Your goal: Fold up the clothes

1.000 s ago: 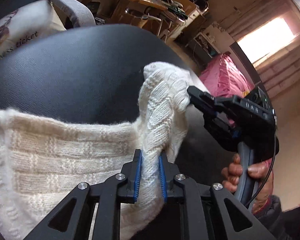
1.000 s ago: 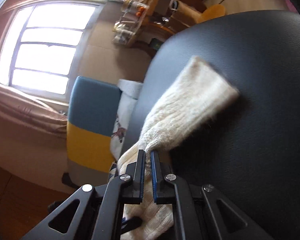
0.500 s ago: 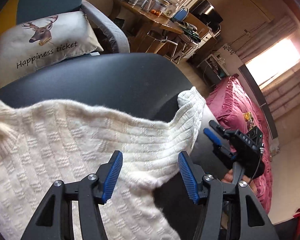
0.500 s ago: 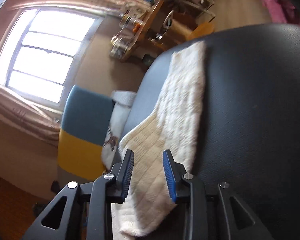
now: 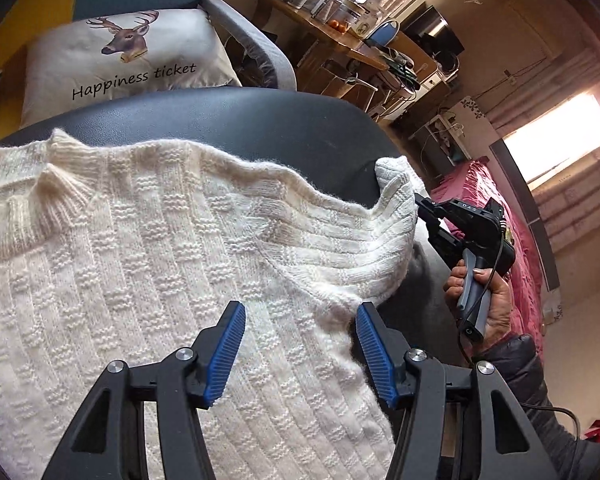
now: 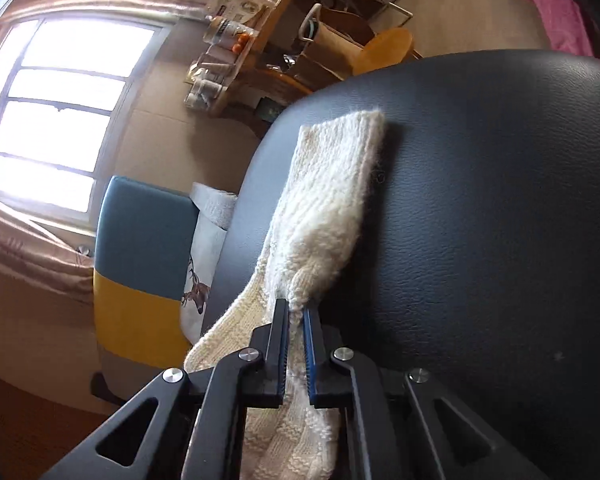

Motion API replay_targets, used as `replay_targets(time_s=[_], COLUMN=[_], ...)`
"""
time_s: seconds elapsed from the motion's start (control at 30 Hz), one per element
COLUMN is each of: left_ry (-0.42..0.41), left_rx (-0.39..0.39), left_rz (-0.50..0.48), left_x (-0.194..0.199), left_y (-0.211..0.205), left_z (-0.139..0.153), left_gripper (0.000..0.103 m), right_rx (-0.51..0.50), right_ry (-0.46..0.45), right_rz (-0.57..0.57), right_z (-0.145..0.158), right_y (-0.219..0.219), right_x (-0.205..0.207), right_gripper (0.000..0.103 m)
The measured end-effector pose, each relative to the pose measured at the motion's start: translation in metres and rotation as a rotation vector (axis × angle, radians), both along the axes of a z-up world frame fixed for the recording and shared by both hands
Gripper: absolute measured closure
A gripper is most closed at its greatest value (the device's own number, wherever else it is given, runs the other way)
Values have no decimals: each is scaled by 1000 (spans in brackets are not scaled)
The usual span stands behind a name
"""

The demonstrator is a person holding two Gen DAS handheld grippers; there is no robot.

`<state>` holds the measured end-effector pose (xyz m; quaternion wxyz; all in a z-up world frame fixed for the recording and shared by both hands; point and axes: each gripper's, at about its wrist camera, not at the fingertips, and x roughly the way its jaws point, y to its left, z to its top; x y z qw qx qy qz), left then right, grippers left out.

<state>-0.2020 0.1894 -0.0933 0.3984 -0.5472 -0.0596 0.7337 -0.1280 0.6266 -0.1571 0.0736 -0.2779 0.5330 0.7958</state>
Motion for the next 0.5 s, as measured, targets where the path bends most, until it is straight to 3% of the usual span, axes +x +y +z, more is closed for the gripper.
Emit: replay_targets(time_s=[0.27,0.5], left_ry=[-60,-135], left_rx=[112,182], left_rz=[13,50], left_x=[-4,-6], left_y=[-2,-5], left_z=[15,24], left_gripper=[44,44], right_rx=[199,382], right_ry=[88,123], right_rz=[376,554], right_z=[46,69], right_y=[-111,-211], right_x=[-28,-12], right_gripper=[98,98])
